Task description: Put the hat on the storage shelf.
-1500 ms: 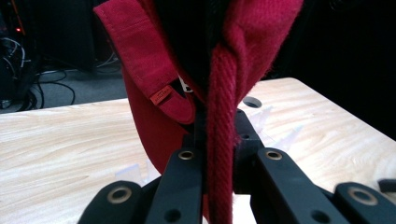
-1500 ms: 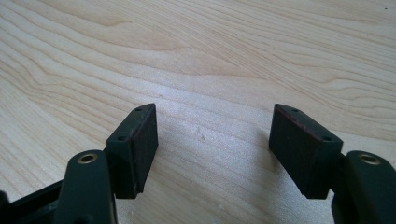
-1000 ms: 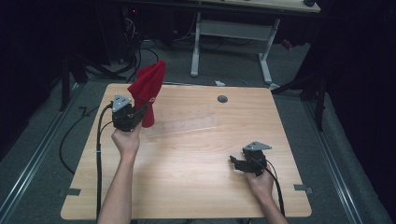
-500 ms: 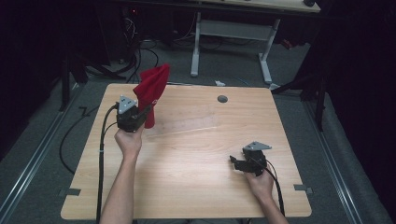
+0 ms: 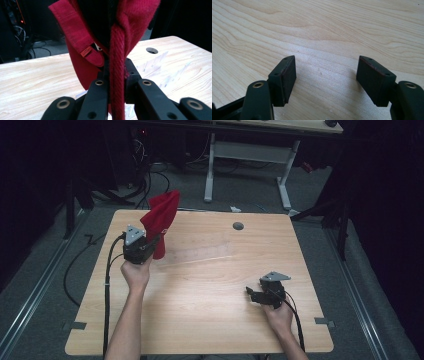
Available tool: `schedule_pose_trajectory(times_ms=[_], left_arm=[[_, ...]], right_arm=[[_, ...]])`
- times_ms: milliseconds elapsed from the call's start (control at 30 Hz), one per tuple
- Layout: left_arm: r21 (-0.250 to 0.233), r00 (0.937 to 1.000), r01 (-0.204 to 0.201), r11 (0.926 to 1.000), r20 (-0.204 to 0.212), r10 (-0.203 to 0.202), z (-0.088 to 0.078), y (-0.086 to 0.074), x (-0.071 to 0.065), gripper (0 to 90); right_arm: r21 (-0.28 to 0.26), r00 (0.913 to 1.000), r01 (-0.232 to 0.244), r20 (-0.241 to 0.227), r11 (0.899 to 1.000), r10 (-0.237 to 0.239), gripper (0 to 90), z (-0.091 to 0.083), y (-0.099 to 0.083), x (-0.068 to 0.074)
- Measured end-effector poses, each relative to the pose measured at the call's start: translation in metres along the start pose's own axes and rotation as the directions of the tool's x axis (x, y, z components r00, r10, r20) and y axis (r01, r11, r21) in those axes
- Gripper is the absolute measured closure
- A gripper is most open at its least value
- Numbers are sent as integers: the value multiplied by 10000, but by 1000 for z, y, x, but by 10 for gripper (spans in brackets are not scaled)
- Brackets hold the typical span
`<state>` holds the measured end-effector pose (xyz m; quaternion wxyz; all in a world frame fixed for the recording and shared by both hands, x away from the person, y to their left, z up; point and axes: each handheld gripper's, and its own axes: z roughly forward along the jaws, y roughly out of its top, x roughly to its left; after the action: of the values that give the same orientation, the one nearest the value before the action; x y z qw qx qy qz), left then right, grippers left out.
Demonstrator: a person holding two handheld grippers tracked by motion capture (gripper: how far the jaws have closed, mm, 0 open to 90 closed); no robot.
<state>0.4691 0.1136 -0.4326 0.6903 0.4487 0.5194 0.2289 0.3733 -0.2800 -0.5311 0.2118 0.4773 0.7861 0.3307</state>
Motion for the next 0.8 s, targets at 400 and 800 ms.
schedule_pose_trajectory(times_ms=[400,800], left_arm=[[454,9987,478,9978,-215,-468,-10,-12,17,837],[1130,9998,177,9934,-99,-167,-25,-20,20,837]], right_arm=[[2,10000,6,-3,10000,-6,322,0,0,0],[2,10000,3,3,10000,-3,322,0,0,0]])
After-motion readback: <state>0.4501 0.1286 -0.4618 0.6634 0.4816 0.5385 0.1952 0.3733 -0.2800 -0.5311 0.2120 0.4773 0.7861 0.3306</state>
